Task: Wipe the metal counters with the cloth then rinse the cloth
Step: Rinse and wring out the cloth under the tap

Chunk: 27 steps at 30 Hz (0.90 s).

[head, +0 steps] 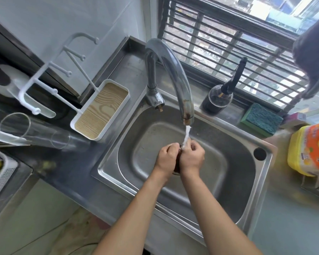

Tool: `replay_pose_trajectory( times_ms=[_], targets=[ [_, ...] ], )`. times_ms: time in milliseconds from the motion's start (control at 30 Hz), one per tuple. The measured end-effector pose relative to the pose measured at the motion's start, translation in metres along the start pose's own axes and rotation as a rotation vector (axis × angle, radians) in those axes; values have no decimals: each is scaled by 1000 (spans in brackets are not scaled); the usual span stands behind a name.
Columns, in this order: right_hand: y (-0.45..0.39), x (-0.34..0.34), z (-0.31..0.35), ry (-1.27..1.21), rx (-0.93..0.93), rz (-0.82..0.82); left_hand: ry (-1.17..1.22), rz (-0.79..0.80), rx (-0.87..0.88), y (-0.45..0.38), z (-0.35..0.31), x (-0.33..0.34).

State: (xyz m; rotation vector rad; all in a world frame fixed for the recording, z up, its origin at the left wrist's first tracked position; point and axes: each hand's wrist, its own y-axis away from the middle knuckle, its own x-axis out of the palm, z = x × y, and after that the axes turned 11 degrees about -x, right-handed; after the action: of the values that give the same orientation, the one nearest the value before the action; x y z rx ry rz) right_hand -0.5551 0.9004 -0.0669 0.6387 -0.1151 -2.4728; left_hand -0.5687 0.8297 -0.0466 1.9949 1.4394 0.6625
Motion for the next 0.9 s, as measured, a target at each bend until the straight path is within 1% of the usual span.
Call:
replay_pose_trajectory(
  times_ms=[33,100,133,167,200,233,267,300,333,400,467,500,533,600,633,667,700,733,767,800,867,900],
  targets=[
    [-9,1,-1,-47,83,-10,-27,48,30,0,-1,-2],
    [-18,-1,1,-208,299,-88,-242,82,128,-4,-3,-9],
    [-19,-3,3,-292,385,-108,-368,46,186,-6,-4,-12],
    [-17,-5,5,-353,411,-105,-457,-5,232,-11,-4,-14],
    [-12,-6,5,-367,364,-78,-475,-87,241,-14,-4,-14],
    [-4,-6,5,-341,272,-27,-421,-154,202,-14,-7,-14],
    [6,-4,5,-297,158,36,-339,-190,126,-14,-9,-11],
    [17,-3,4,-245,58,96,-284,-190,61,-15,-10,-9],
    [26,-1,2,-195,-17,132,-246,-152,24,-14,-10,-6],
    [32,0,0,-61,-125,91,-206,-69,28,-10,-5,-4],
    [22,-3,3,29,-146,44,-183,-22,58,-9,5,-7],
    [14,-3,4,43,-116,32,-167,-10,65,-9,9,-9],
    [5,-3,3,36,-48,22,-159,-2,75,-8,11,-10],
    [-9,0,1,-45,159,-16,-197,54,123,-3,10,-10],
    [-12,0,1,-102,241,-24,-253,50,166,0,8,-10],
    [-12,-1,2,-148,279,-6,-301,-2,212,1,7,-11],
    [-9,-3,2,-171,255,36,-303,-83,236,2,5,-12],
    [-4,-4,1,-181,194,90,-252,-171,232,0,3,-13],
    [4,-6,0,-193,116,136,-165,-231,198,-1,0,-13],
    [14,-7,-2,-218,41,194,-67,-264,126,-4,-3,-12],
    [35,-7,-14,-169,-136,305,62,-252,-61,-6,-7,-11],
    [44,-6,-18,-104,-215,327,95,-226,-115,-5,-8,-10]
  ],
)
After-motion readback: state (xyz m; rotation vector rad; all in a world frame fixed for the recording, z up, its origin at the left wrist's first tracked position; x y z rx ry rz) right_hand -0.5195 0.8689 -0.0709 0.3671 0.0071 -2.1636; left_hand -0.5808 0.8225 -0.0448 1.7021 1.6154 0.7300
